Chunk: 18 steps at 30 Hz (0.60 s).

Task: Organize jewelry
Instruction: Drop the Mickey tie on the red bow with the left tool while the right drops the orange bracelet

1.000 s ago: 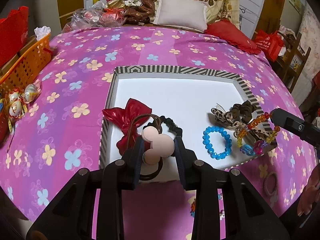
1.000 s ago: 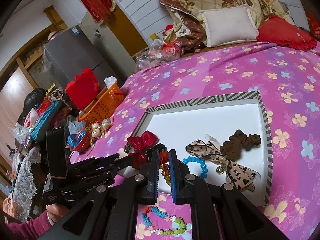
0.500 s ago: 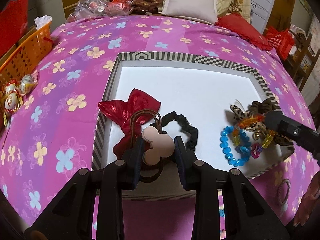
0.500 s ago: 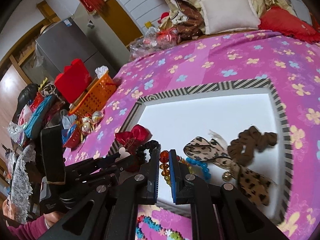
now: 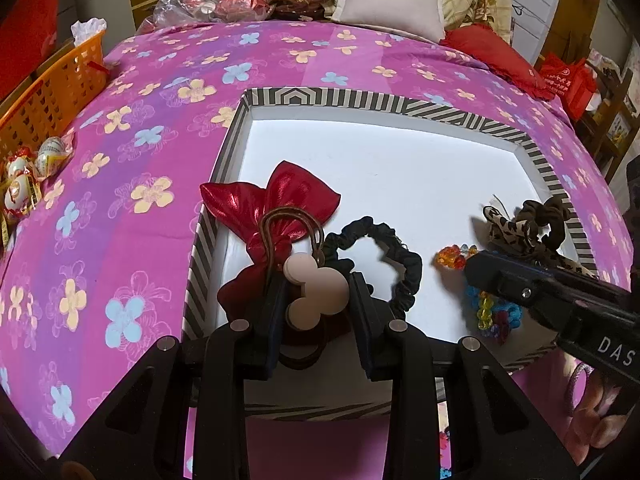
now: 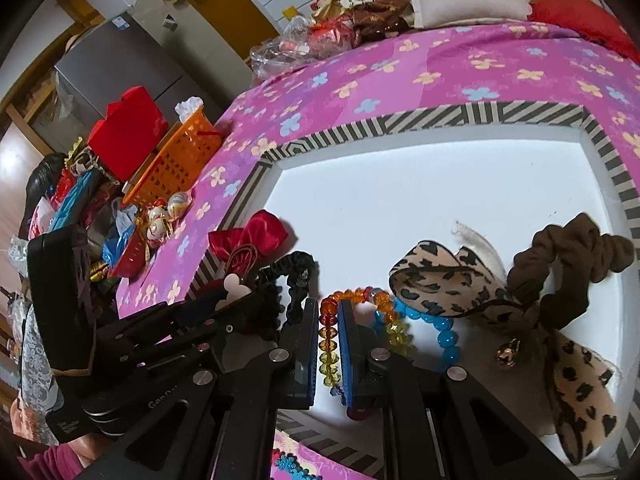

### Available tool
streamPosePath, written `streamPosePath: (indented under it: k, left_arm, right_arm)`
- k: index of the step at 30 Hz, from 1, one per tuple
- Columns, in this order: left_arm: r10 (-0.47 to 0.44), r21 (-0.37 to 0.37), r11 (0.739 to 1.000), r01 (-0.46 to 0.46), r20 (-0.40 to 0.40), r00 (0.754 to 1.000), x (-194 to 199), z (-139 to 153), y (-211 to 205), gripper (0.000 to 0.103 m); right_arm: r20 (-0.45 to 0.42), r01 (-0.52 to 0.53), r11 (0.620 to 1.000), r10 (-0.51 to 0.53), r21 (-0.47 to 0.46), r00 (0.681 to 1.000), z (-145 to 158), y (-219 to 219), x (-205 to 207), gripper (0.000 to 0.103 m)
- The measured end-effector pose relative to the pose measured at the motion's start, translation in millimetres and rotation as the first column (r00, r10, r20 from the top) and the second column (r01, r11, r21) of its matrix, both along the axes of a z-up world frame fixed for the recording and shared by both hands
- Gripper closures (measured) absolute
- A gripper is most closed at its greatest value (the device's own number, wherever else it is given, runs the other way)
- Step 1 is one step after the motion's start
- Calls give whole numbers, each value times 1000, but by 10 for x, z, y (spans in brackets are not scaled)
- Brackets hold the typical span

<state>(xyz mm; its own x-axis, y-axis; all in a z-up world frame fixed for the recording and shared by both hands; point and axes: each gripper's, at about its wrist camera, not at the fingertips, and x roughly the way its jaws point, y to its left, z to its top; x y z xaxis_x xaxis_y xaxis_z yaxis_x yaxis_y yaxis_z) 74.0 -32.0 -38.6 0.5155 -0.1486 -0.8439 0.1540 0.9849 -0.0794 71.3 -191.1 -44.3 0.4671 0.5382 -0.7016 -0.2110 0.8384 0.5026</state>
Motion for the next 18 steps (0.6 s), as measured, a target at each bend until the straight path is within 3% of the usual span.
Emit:
streamPosePath:
  k: [4,7,9,14,16,18]
  left_arm:
    - [8,12,1000,-8,4,1000,-7,-4,1,73]
    - [10,23,1000,-10,7,1000,-24,5,0,66]
    - [11,22,1000,-12,13,1000,-48,25,2,57]
    - [9,26,1000,-10,35,999,-156,99,-14,48]
    - [10,32,999,-11,46,999,-199,128,-24,45]
    - [11,37,999,-13,56,998,-250,157,-28,45]
  right_arm:
    - [-20,1,1000,-1,5,1000,-14,4,-14,91]
    - [-22,20,999,-19,35,1000,18,-35,-70,75]
    - [-10,29,999,-29,43,1000,66,-70,-135,74]
    - [56,34,999,-34,-5,998,259,-89,-357,74]
    - [74,43,999,-41,-22,996,308,-111,-448,67]
    - [98,60,997,-55,-46,994,354,-143,-549,51]
